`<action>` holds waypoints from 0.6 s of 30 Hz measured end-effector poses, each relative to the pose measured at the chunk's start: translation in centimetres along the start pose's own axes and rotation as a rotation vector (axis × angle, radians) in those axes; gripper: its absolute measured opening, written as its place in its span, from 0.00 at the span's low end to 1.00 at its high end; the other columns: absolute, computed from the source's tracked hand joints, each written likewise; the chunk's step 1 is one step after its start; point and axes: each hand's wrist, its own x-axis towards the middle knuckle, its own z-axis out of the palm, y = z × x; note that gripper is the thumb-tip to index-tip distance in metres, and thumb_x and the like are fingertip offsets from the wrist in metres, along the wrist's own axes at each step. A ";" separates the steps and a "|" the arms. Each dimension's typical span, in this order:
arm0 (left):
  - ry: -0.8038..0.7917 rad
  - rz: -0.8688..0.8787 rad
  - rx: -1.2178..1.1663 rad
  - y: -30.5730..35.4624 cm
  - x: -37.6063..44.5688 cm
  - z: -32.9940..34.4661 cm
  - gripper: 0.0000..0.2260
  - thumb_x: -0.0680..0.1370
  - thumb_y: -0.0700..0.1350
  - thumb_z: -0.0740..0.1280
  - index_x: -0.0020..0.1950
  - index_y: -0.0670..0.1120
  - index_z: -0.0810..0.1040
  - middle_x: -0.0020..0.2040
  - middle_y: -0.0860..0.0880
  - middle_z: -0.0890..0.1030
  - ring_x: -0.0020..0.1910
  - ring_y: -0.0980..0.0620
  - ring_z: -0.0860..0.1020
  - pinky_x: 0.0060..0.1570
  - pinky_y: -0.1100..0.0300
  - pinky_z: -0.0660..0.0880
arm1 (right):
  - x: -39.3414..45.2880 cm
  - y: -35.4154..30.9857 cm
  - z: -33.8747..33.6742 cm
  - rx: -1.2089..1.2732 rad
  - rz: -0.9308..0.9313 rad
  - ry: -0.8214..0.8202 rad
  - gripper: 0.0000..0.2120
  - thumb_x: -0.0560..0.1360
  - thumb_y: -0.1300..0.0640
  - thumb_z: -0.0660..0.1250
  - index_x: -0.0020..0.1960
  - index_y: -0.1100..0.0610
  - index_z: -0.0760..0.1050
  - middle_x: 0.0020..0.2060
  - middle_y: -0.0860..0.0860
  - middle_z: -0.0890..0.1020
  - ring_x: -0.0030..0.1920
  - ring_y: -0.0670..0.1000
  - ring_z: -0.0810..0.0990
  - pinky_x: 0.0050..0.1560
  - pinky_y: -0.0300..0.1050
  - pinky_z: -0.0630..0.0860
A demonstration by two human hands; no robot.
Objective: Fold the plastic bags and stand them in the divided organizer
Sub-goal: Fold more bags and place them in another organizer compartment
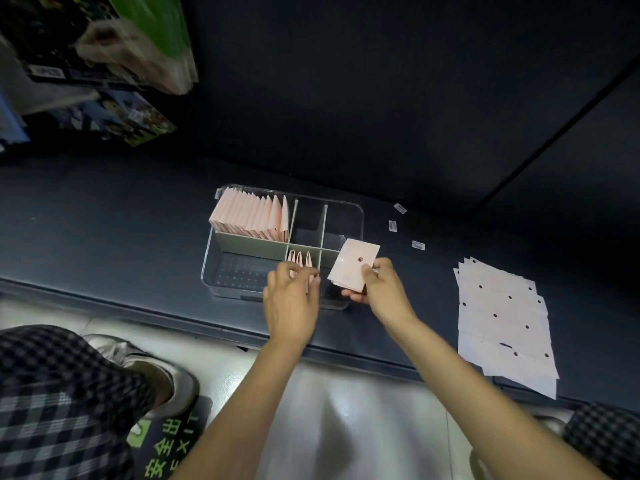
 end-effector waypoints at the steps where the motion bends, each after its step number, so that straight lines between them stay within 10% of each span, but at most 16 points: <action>1: -0.034 0.007 0.082 -0.6 0.1 0.1 0.08 0.79 0.47 0.64 0.54 0.51 0.81 0.55 0.47 0.74 0.53 0.47 0.70 0.52 0.53 0.67 | 0.1 0.0 0.0 -0.034 -0.013 -0.014 0.06 0.82 0.59 0.53 0.52 0.60 0.66 0.52 0.61 0.78 0.33 0.50 0.82 0.30 0.34 0.77; 11: -0.110 0.164 0.377 -2.1 2.2 0.5 0.09 0.76 0.46 0.63 0.54 0.47 0.76 0.55 0.46 0.72 0.53 0.45 0.68 0.47 0.54 0.61 | 1.4 -1.0 1.8 -0.246 -0.098 -0.004 0.06 0.79 0.59 0.60 0.47 0.61 0.72 0.38 0.54 0.80 0.23 0.46 0.78 0.24 0.33 0.72; 18: -0.082 -0.025 0.235 -2.2 2.5 0.7 0.07 0.75 0.42 0.65 0.52 0.43 0.74 0.54 0.44 0.70 0.52 0.44 0.69 0.47 0.51 0.69 | 2.1 -0.8 2.8 -0.629 -0.253 -0.020 0.07 0.78 0.56 0.60 0.45 0.57 0.72 0.35 0.56 0.83 0.35 0.57 0.82 0.42 0.50 0.78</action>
